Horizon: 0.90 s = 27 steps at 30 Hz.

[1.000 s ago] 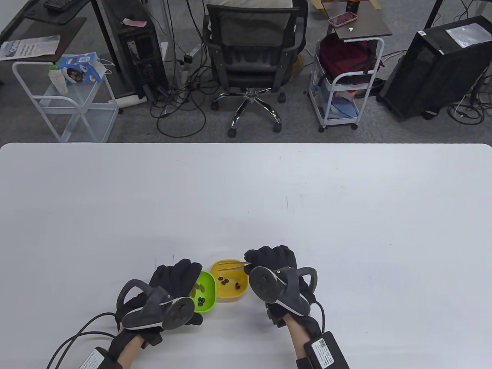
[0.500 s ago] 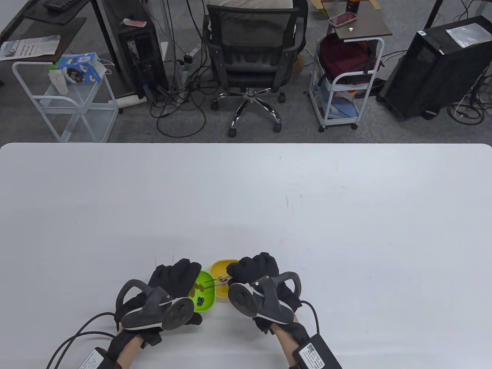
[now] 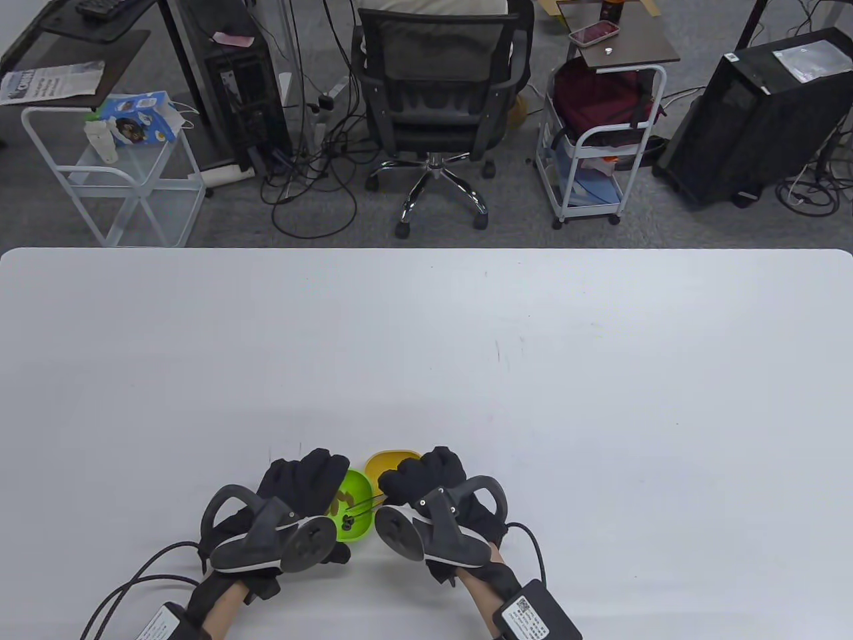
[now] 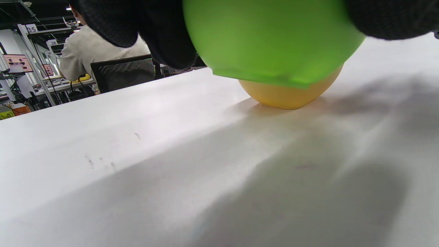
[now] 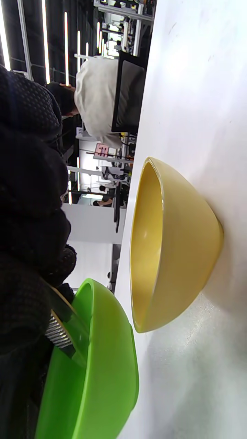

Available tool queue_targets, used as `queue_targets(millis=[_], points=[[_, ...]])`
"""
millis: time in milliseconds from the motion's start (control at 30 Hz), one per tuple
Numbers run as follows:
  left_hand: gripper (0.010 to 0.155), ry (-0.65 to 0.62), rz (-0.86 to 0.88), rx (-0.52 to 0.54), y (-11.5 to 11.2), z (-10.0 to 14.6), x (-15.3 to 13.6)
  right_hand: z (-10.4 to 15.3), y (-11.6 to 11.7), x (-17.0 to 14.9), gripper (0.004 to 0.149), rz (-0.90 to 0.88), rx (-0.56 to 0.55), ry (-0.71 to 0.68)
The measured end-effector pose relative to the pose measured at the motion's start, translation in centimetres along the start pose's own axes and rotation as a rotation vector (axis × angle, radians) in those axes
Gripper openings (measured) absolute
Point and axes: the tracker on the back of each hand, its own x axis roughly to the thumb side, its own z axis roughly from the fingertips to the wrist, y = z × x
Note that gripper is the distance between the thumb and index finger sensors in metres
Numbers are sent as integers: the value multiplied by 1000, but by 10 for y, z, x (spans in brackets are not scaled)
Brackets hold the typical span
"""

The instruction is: Pick coffee beans with tweezers into small dish

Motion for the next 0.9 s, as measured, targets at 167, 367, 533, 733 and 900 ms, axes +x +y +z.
queue_targets(millis=[167, 367, 533, 733, 900], points=[[114, 1, 1, 0, 0, 0, 0, 0, 2, 4, 44, 15, 7, -17], [114, -1, -2, -3, 0, 0, 0, 0, 2, 6, 44, 50, 8, -26], [114, 0, -1, -3, 0, 0, 0, -1, 2, 7, 43, 54, 13, -30], [114, -3, 0, -5, 0, -1, 1, -1, 0, 8, 43, 62, 22, -33], [114, -3, -1, -6, 0, -1, 1, -1, 0, 9, 42, 70, 32, -35]])
